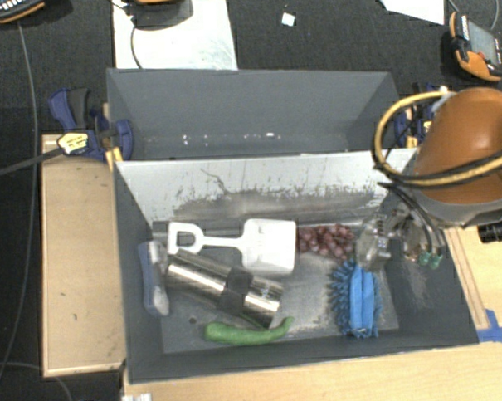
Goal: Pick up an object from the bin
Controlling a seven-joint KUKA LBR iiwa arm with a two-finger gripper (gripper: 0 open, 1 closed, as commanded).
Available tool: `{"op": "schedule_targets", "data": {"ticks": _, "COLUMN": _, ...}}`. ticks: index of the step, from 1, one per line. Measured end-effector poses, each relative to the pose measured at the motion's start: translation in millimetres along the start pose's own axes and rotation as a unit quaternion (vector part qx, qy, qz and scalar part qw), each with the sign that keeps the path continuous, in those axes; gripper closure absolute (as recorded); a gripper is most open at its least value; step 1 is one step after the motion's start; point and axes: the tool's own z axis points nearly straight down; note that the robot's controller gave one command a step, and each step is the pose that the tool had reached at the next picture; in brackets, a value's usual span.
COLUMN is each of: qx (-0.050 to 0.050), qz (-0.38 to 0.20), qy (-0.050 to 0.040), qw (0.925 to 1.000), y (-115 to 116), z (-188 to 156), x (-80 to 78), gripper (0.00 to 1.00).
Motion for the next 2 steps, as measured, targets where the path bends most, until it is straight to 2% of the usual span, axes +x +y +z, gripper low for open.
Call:
{"op": "schedule_targets", "data": {"ticks": 1, "qx": -0.001, "qz": -0.002, "qy": -0.0013, "qw": 1.0, "y": -15.0, "z": -3.3, "x": -25.6, "gripper": 1.0}}
{"op": "schedule_targets", "data": {"ticks": 2, "qx": 0.0, "qz": 0.063, "qy": 0.0003, "qw": 0.998, "y": 8.0, "z": 40.3, "x": -4.7, "gripper": 1.0}}
